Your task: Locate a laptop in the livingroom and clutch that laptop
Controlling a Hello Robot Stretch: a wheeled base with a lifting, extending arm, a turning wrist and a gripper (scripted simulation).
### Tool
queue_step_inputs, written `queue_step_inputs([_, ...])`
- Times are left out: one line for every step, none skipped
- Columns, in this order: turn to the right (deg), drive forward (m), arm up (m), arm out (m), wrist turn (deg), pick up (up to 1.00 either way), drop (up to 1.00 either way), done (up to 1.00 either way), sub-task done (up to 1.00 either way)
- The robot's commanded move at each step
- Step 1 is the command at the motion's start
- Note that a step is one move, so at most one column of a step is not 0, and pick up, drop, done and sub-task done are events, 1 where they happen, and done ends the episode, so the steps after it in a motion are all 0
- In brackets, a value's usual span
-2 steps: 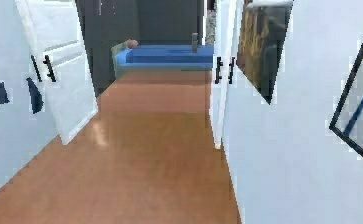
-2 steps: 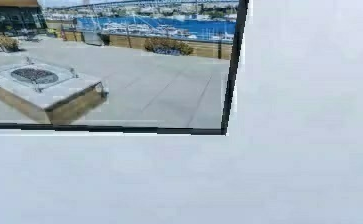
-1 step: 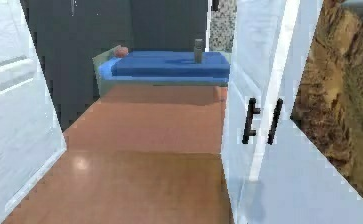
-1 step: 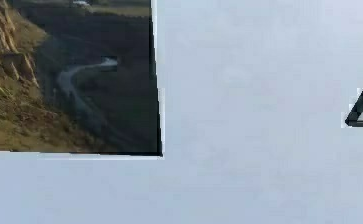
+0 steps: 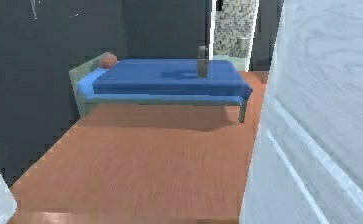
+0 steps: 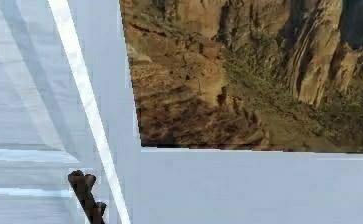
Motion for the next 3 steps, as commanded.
queue_step_inputs([-33.0, 0.0, 0.0, 0.0, 0.0, 0.0, 0.0, 0.0, 0.0])
queue_step_inputs([0.0, 0.5, 0.0, 0.0, 0.0, 0.0, 0.0, 0.0, 0.0])
queue_step_inputs([45.0, 0.0, 0.0, 0.0, 0.0, 0.0, 0.0, 0.0, 0.0])
